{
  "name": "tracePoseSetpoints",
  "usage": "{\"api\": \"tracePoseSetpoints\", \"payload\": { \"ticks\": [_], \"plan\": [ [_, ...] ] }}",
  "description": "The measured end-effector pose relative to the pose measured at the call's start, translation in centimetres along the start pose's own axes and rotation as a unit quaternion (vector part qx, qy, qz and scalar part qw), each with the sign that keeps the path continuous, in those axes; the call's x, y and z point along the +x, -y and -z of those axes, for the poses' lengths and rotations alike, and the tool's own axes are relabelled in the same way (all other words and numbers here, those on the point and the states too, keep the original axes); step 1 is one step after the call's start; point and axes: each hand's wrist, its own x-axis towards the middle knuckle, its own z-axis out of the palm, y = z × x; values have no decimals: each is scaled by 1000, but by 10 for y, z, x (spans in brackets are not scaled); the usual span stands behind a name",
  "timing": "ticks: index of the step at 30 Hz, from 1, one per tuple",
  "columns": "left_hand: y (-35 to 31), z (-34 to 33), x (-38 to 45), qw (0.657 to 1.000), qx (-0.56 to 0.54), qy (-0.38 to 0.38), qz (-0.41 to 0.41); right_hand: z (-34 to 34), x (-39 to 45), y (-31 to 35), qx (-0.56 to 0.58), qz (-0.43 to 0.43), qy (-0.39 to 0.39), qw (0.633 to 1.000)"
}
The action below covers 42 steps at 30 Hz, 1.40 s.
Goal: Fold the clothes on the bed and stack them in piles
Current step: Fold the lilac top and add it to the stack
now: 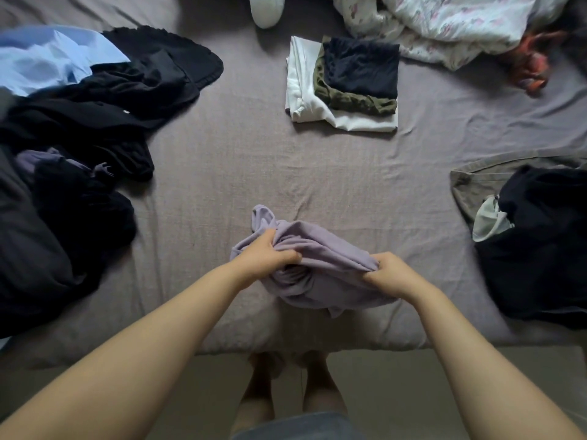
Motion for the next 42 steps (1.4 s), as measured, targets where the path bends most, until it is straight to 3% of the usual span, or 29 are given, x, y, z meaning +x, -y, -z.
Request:
{"api": "tracePoseSetpoints", "payload": {
  "ticks": [3, 5, 7, 10, 12, 14, 16, 19, 22, 24, 26, 29, 32, 34, 37, 40, 42],
  "plan": [
    [7, 2, -6, 971, 237, 22, -8, 2, 6, -3, 229, -31, -2, 973],
    [9, -1, -8, 959, 283, -3, -32, 3, 7, -1, 384, -41, 10, 922],
    [6, -4, -10, 970, 240, -29, -32, 4, 7, 5, 460, -34, 12, 887],
    [-2, -5, -12, 999, 44, -32, 6, 6, 10, 14, 516, -12, 5, 856],
    [-5, -3, -13, 991, -123, -5, 55, 9, 13, 18, 503, 16, 23, 864],
    [-8, -1, -14, 968, -239, 33, 74, 12, 15, 20, 383, 55, 76, 919],
    [-12, -1, -16, 953, -289, 76, 58, 13, 12, 25, 211, 59, 113, 969],
    [-13, 3, -19, 964, -246, 98, 6, 8, 17, 26, 63, 73, 86, 992],
    [-6, 8, -20, 996, -25, 79, -20, 7, 21, 25, 184, 52, 86, 978],
    [1, 7, -18, 988, 150, 43, -19, 7, 21, 29, 301, 12, 91, 949],
    [4, 3, -16, 979, 203, 7, -25, 6, 19, 31, 353, 10, 94, 931],
    [-2, -1, -16, 984, 173, -19, -29, 7, 15, 34, 282, 70, 115, 950],
    [-7, 1, -14, 1000, -2, 18, 9, 8, 16, 38, 73, 91, 99, 988],
    [-8, 1, -13, 995, -83, 62, 14, 7, 22, 41, 17, 79, 78, 994],
    [-6, 2, -13, 992, -62, 112, -3, 7, 28, 48, 147, 28, 58, 987],
    [0, 1, -8, 995, 35, 96, 14, 5, 36, 58, 220, 11, 57, 974],
    [4, 0, -3, 996, -19, 80, 46, 0, 43, 62, 240, 17, 7, 971]
  ]
}}
